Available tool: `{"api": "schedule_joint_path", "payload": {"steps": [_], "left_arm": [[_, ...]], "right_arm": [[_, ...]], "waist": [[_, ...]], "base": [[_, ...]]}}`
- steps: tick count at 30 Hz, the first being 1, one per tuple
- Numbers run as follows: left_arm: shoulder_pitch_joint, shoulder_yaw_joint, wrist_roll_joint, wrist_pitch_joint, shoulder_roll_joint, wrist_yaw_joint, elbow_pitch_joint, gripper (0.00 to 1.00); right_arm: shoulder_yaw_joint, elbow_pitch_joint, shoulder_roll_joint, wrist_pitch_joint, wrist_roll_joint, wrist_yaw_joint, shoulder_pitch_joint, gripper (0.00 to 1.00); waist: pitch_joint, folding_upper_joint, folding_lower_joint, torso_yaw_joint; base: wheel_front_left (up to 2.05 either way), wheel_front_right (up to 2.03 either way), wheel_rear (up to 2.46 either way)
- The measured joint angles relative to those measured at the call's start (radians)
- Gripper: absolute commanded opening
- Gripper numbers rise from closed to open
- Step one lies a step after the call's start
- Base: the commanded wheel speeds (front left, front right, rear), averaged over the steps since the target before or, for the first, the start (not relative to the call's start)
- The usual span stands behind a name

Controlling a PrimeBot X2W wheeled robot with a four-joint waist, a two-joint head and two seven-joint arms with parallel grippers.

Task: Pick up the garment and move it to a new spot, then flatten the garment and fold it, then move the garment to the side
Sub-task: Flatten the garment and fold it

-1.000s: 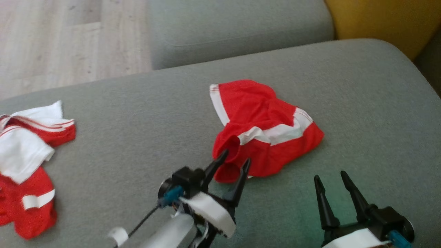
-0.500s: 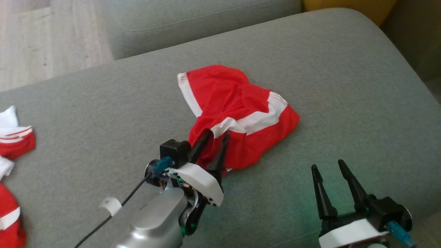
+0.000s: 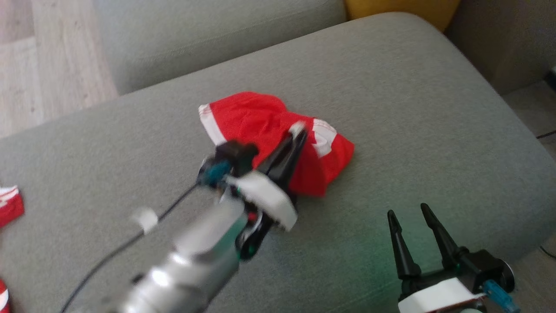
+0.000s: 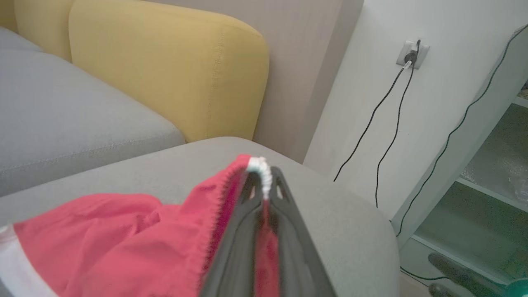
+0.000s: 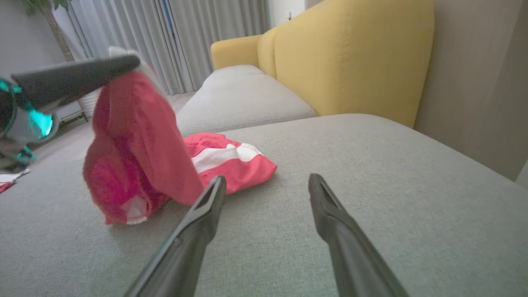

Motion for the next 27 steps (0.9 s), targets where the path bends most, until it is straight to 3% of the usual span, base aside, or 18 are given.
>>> {"api": "schedule_joint_path", "payload": {"steps": [6,14,18,23,27], "left_arm": [[-0.221,-0.032,-0.028,0.038,-0.002,-0.021,-0.038,0.0],[-0.391,-0.071,-0.094,0.062,0.018,-0.027,-0.144,0.0],[-0.301,-0.115,-0.157,0.062,0.101,-0.029,-0.197,0.0],[-0.057,-0.145,-0.189,0.034,0.231,-0.022,-0.199,0.0],[0.089,-0.159,-0.191,0.018,0.286,0.004,-0.201,0.0]], "right_arm": [[0.003,0.0,0.0,0.0,0.0,0.0,0.001,1.0],[0.001,-0.007,0.0,0.0,0.002,0.0,0.006,1.0],[-0.008,-0.016,0.0,0.0,0.006,0.0,0.008,1.0],[-0.028,-0.015,0.0,0.0,0.012,0.0,0.03,1.0],[-0.038,0.005,0.0,0.0,0.031,0.0,0.033,1.0]], "waist": [[-0.037,0.0,0.0,-0.039],[-0.055,0.0,-0.0001,-0.032],[-0.054,0.0,0.0,0.0],[-0.05,0.0,0.0,0.064],[-0.035,0.0,0.0,0.125]], "base": [[0.0,0.0,0.0],[0.0,0.0,0.0],[0.0,0.0,0.0],[0.0,0.0,0.0],[0.0,0.0,0.0]]}}
